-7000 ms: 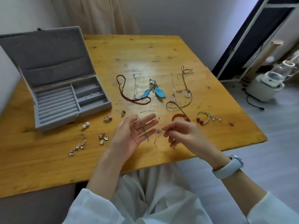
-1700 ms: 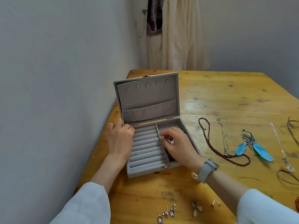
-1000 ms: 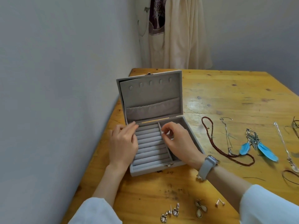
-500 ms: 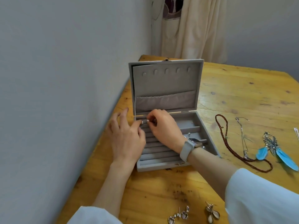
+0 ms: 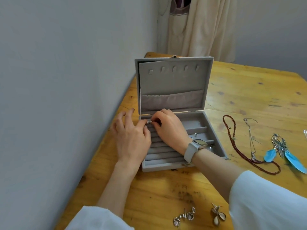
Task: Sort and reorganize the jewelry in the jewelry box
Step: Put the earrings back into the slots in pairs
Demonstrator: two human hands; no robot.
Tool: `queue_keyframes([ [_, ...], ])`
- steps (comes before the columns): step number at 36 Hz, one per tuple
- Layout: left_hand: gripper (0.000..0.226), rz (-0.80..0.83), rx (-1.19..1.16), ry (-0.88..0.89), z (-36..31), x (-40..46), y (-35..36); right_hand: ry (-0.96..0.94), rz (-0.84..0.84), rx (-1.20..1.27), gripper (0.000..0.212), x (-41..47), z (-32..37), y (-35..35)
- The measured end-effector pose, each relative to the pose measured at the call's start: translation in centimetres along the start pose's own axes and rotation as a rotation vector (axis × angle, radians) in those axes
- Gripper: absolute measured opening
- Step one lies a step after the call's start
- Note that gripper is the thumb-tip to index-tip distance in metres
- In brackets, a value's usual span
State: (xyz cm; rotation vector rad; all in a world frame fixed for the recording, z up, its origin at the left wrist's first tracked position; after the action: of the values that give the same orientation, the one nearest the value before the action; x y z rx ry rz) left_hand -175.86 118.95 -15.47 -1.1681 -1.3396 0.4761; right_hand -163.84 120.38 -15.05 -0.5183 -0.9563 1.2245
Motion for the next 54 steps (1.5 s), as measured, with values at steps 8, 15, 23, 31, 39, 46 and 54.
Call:
queue_keyframes([
  [8,0.025,-0.093,-0.078,0.103,-0.6,0.0,-0.9,0.078,0.051,0.198,0.024,-1.0,-0.5,-2.5],
  [15,0.026,-0.179,-0.208,0.229,-3.9,-2.4,-3.9,0.057,0.004,0.281,0.018,-6.1,-2.5,-9.1],
  [23,0.024,0.058,-0.509,0.409,-11.3,-6.3,-4.7,0.12,0.183,0.099,0.015,-13.9,-6.8,-12.3],
  [31,0.028,0.416,-0.397,0.374,-16.4,-8.3,-1.6,0.109,0.217,-0.199,0.024,-16.7,-8.4,-11.5],
  [39,0.025,0.423,-0.385,0.273,-16.3,-7.9,-1.1,0.081,0.09,-0.276,0.016,-17.1,-8.4,-11.0],
  [46,0.017,0.361,-0.574,0.119,-14.1,-7.2,-2.4,0.132,0.064,-0.12,0.008,-16.3,-8.8,-11.7],
  [54,0.012,0.379,-0.861,-0.09,-10.9,-6.4,-3.4,0.349,0.093,0.479,0.013,-15.0,-7.7,-12.3],
])
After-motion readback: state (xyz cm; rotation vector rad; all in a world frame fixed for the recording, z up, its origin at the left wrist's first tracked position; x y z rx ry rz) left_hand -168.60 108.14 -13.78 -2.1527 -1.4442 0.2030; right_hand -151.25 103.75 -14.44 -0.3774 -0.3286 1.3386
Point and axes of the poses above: each hand's wrist, its own x-axis towards the middle knuckle, its own y-axis out of the palm, z = x × y, the point moved 5 cm from there along x, towards the middle knuckle, and after that the axes turned 8 degrees about y, right-handed, at the moved point
